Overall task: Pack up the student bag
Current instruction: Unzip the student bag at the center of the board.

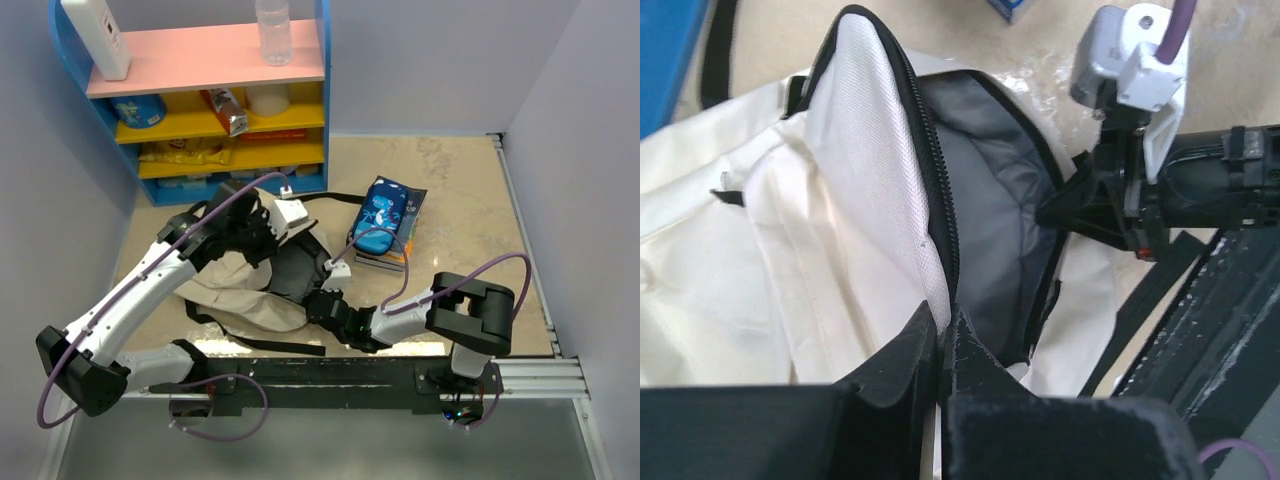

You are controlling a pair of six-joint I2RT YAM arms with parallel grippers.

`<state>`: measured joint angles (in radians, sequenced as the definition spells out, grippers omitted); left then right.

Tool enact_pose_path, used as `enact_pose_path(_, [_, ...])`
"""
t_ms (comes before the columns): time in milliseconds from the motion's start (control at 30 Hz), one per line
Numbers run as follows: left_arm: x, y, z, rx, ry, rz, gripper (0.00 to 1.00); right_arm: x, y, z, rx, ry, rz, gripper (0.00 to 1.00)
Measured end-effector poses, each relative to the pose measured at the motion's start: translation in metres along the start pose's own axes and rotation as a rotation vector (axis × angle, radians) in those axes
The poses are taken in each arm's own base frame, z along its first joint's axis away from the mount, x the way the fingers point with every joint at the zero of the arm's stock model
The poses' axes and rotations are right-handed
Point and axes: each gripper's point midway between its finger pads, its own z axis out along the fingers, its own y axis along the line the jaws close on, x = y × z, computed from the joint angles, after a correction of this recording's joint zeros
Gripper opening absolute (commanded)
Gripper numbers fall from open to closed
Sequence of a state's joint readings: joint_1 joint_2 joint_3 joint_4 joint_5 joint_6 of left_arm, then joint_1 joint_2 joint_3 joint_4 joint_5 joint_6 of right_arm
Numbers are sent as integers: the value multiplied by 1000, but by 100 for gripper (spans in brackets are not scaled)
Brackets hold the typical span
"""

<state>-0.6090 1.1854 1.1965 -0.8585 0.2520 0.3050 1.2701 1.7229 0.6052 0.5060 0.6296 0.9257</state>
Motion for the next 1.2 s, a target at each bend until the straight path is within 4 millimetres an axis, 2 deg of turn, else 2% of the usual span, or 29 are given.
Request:
enact_pose_path(100, [-3,13,-17,-54,-13,13,0,1,2,2,-4,-2,25,2])
enact_pose_path(267, [-17,46,-51,-176,-79,3,0,2,5,3,-13,-1,57,2])
enact_pose_path(333, [-19,51,-58,-192,-93,3,0,3,7,3,-20,5,64,4])
enact_pose_path(367, [-18,51,-58,-186,-94,3,0,3,8,2,-23,7,66,7])
enact_pose_path(400, [-18,49,-57,-173,-95,6,0,3,8,2,-23,8,67,16])
enact_pose_path(467, [-15,42,-52,-128,-96,23,0,2,8,0,-22,12,65,27])
enact_pose_path(633, [27,20,-23,-11,-24,43,0,-9,-2,-22,11,41,3,53])
enact_pose_path(700, [43,14,-15,15,3,54,0,-22,-5,-37,19,41,-32,58])
enact_pose_path(767, [49,10,-15,20,6,74,0,-42,-5,-52,16,17,-42,63])
enact_pose_path(867, [45,9,-23,10,-24,104,0,-81,-4,-70,23,-46,-32,71])
enact_pose_path(933, [43,7,-28,5,-41,119,0,-115,-10,-80,48,-108,-8,75])
enact_pose_path(1067, [42,6,-30,8,-52,132,0,-177,-43,-86,184,-214,34,84])
enact_pose_path(1100, [42,5,-30,10,-53,133,0,-187,-54,-83,230,-227,37,86])
enact_pose_path(1200, [40,4,-30,17,-60,137,0,-203,-84,-71,369,-225,15,90])
